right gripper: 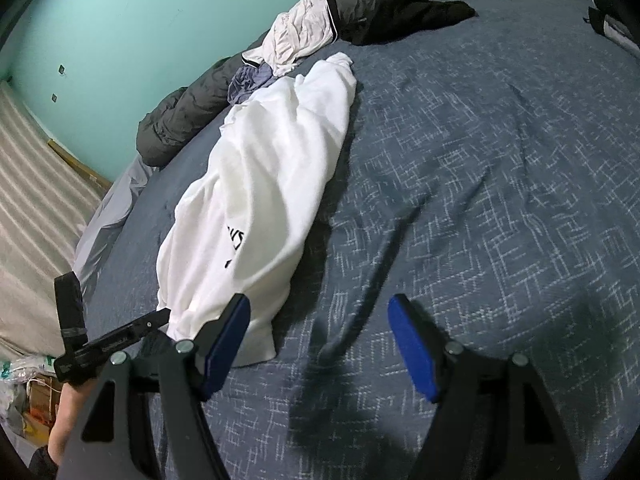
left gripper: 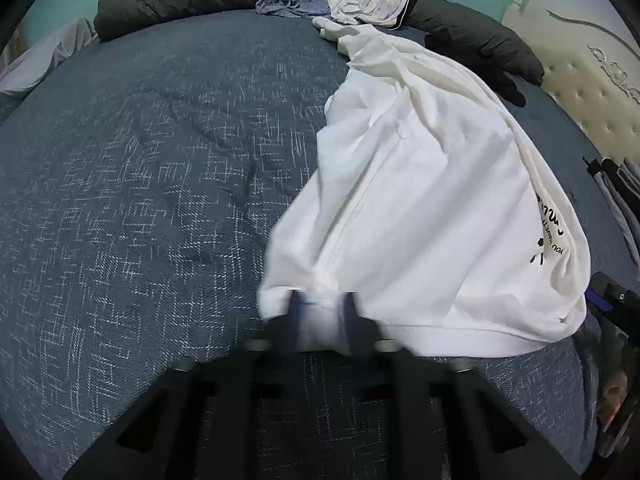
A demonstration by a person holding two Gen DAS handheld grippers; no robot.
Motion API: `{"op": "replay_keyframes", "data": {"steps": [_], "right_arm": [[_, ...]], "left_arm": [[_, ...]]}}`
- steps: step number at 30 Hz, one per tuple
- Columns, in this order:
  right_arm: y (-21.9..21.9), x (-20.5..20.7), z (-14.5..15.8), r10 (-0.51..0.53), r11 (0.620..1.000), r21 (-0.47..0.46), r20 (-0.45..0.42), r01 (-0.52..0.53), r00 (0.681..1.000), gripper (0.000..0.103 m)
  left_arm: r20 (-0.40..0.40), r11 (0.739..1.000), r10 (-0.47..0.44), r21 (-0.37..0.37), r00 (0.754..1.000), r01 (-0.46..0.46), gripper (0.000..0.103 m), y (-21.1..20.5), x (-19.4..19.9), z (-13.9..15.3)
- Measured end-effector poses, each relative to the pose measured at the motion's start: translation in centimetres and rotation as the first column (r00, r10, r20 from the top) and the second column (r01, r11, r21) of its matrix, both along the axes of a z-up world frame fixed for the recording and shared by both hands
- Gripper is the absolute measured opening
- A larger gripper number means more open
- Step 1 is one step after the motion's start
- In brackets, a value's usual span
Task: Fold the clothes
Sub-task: 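Grasp the T-shirt hem with the left gripper while the right gripper grasps another hem point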
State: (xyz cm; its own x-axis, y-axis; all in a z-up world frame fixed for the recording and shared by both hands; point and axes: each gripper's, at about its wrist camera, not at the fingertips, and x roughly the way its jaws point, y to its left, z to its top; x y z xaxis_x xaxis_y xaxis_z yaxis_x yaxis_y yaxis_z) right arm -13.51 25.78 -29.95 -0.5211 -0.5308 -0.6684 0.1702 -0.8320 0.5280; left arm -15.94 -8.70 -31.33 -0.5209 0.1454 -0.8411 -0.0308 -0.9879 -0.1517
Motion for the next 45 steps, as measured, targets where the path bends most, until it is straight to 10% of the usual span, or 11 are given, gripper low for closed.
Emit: {"op": "replay_keyframes", "data": {"steps": [10,26,33,45], "right_arm": [[-1.1,0.2,0.3,0.049,0.999,-0.011,-0.011,-0.049,0.999,0.072],[-7.0,-0.8,0.3,0.206,0.976,0.081,-0.026,-0.204,0.978,0.072],[-8.1,-1.5,-1.7,0.231,0.970,0.060,0.044,-0.233,0.972,0.009],[-4.8,1.5,9.0,0.213,0.977,0.032,-0.191,-0.211,0.958,0.004]], "left_arm": [[-0.176,0.992,0.124,0.060,0.976,-0.115,0.010,-4.3,3.7,5.8],[-0.120,0.978,0.195,0.105,0.973,-0.182,0.010,-6.2,3.5,3.3],[-0.154,0.982,0.165,0.117,0.974,-0.148,0.009,-5.6,4.9,4.9],[-0.322,0.984,0.110,0.166,0.940,-0.058,0.009,-2.2,8.2,16.9]]}}
